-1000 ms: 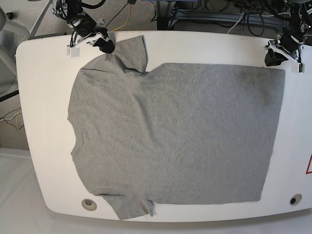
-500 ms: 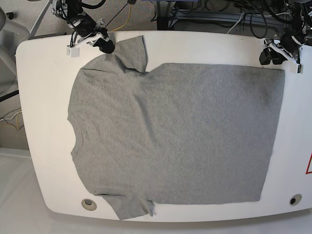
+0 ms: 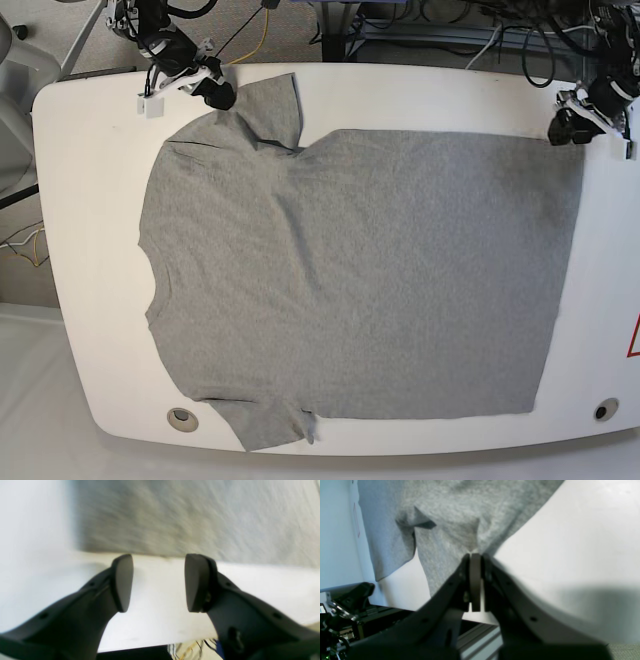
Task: Fold the T-shirt properly
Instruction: 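Grasp the shirt's corner edge with the left gripper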
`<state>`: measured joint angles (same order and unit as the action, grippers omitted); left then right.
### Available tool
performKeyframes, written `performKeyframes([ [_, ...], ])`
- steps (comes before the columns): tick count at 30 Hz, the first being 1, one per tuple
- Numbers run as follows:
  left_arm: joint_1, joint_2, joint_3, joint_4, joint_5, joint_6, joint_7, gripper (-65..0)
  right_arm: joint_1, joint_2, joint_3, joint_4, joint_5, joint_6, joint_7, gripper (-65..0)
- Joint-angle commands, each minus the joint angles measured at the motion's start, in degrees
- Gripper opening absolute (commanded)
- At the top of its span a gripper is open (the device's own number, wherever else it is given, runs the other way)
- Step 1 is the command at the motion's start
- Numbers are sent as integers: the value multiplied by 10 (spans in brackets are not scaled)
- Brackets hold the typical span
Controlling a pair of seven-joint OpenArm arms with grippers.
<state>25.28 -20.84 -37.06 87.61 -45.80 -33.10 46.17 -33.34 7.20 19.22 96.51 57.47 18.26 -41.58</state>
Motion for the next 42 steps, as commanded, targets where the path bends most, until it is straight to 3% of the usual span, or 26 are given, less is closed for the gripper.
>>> performKeyframes([
  [1, -10, -12, -11, 3, -12, -19, 1, -368, -3, 4, 1, 5, 5, 3, 4, -650],
  [4, -19, -17, -25, -7, -19, -44, 22, -387, -2, 3, 1, 7, 4, 3, 2, -650],
  [10, -37, -20, -21, -25, -17, -44, 19, -372, -2, 3, 1, 9, 3, 3, 2, -650],
  [16, -52, -19, 2, -49, -10, 0, -37, -290, 0, 2, -1, 6, 1, 1, -1, -650],
  [20, -55, -19, 10, -61, -5, 39, -53, -269, 0, 2, 1, 8, 2, 2, -2, -650],
  [24, -52, -21, 10, -70, 4, 50, -63, -250, -2, 1, 1, 8, -1, 1, -4, -650],
  [42, -65, -19, 8, -129, 18, 11, -57, -294, -2, 2, -1, 8, -2, 2, -8, -650],
])
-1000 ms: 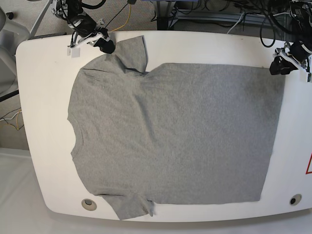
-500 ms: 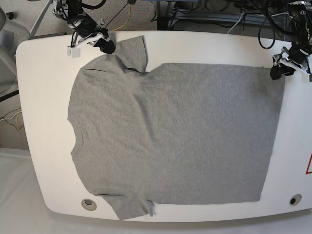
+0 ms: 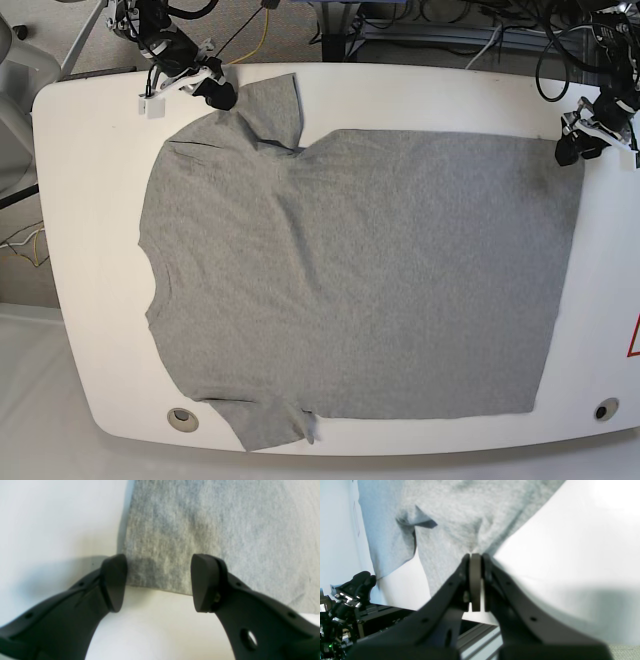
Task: Fold the T-shirt properly
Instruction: 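Grasp the shirt's corner edge with the left gripper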
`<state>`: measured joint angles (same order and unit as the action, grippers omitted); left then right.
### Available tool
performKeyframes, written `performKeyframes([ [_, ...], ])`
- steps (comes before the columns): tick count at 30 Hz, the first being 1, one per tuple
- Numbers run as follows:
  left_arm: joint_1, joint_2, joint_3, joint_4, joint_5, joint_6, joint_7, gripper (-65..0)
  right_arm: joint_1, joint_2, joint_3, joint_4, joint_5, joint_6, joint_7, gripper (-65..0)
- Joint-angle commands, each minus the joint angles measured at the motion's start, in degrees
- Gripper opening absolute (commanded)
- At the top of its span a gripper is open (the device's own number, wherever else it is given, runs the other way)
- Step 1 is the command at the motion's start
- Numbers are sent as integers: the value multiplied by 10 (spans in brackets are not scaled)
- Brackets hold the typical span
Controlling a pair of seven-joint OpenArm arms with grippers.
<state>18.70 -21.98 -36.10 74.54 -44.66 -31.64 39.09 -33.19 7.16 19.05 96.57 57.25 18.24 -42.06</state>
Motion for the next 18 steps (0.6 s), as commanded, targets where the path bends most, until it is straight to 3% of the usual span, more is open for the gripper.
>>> performKeyframes([
  [1, 1, -6, -1, 3, 12, -14, 16, -292, -4, 2, 1, 7, 1, 1, -2, -650],
  [6, -1, -4, -2, 7, 22, -31, 25, -291, -4, 2, 1, 7, 1, 0, -1, -650],
  [18, 0, -4, -1, 6, 15, -35, 25, -270, -1, 4, -1, 9, 5, 1, 3, -650],
])
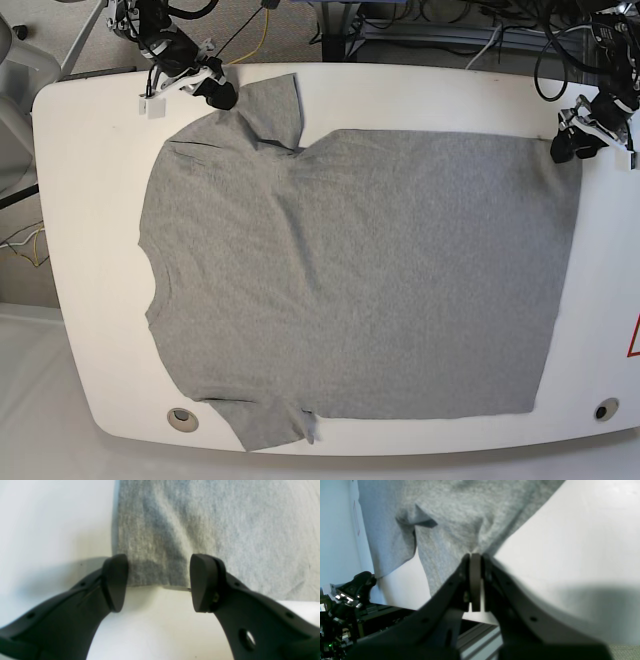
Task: Fold the T-shirt properly
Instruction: 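Grasp the shirt's corner edge with the left gripper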
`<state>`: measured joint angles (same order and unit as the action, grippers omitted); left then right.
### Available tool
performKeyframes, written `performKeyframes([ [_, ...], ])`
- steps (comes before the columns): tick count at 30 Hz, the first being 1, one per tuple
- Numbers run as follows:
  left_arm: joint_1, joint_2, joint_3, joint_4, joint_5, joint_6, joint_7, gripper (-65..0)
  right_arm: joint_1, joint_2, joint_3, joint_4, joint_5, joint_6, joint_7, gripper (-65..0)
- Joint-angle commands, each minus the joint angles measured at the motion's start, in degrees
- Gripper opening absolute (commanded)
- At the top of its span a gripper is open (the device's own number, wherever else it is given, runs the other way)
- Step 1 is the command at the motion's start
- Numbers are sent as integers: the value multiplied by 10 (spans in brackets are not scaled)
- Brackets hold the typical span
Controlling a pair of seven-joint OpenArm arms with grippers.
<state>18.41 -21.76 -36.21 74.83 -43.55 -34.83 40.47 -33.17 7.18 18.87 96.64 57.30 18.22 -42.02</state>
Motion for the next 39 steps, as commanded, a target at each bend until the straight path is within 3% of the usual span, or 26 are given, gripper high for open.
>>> performKeyframes([
  [1, 3, -6, 1, 4, 4, -5, 11, -271, -1, 3, 1, 9, 5, 1, 2, -650],
  [4, -1, -5, -1, 3, 9, -4, -4, -329, 0, 3, 1, 9, 6, 0, 1, -650],
  [10, -1, -6, 1, 0, 7, -6, -19, -565, 0, 3, 1, 10, 6, 1, 1, -650],
  [13, -2, -7, 2, -4, 5, -2, -24, -650, -1, 3, 1, 10, 5, 0, 1, -650],
  [30, -1, -11, 0, -7, 4, 3, -34, -650, -8, 4, -1, 19, 7, -2, 1, -650],
  [39, 6, -13, 0, 1, 1, -3, -29, -645, -37, 4, -1, 94, -15, -3, 16, -650],
])
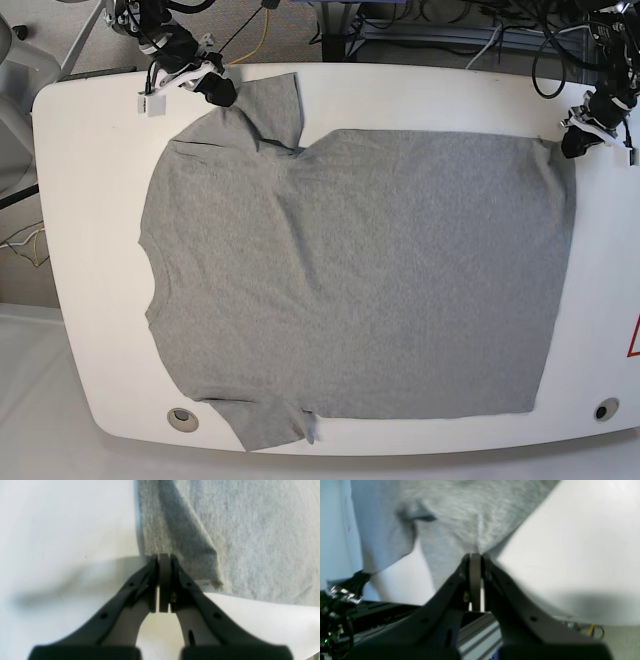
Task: Fold the T-shirt properly
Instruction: 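Grasp the shirt's corner edge with the left gripper, then pull the shirt edge toward the robot with both grippers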
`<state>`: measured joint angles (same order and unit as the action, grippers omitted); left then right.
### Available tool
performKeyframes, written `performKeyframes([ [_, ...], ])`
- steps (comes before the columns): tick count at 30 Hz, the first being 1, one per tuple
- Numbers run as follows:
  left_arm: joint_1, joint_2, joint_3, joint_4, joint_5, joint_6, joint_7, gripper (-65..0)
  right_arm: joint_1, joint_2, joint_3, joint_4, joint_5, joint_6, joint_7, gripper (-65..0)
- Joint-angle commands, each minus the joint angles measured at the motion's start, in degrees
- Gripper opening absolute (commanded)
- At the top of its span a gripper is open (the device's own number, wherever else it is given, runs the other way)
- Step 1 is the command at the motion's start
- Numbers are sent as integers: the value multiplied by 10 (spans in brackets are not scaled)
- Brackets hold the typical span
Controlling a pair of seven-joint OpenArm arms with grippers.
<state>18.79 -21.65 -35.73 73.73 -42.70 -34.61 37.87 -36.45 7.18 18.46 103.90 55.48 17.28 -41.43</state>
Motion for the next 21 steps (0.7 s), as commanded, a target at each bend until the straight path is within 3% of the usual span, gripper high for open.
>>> performKeyframes([
  [1, 4, -14, -4, 15, -8, -6, -2, -641, -7, 4, 4, 27, 1, 7, 10, -650],
  [13, 71, -12, -8, 129, -12, -10, 12, -650, -43, 8, 57, 60, 4, 3, -1, -650],
  [21, 154, -12, -46, 185, -14, -14, 9, -650, -91, 21, 100, 76, 17, 6, -10, -650],
])
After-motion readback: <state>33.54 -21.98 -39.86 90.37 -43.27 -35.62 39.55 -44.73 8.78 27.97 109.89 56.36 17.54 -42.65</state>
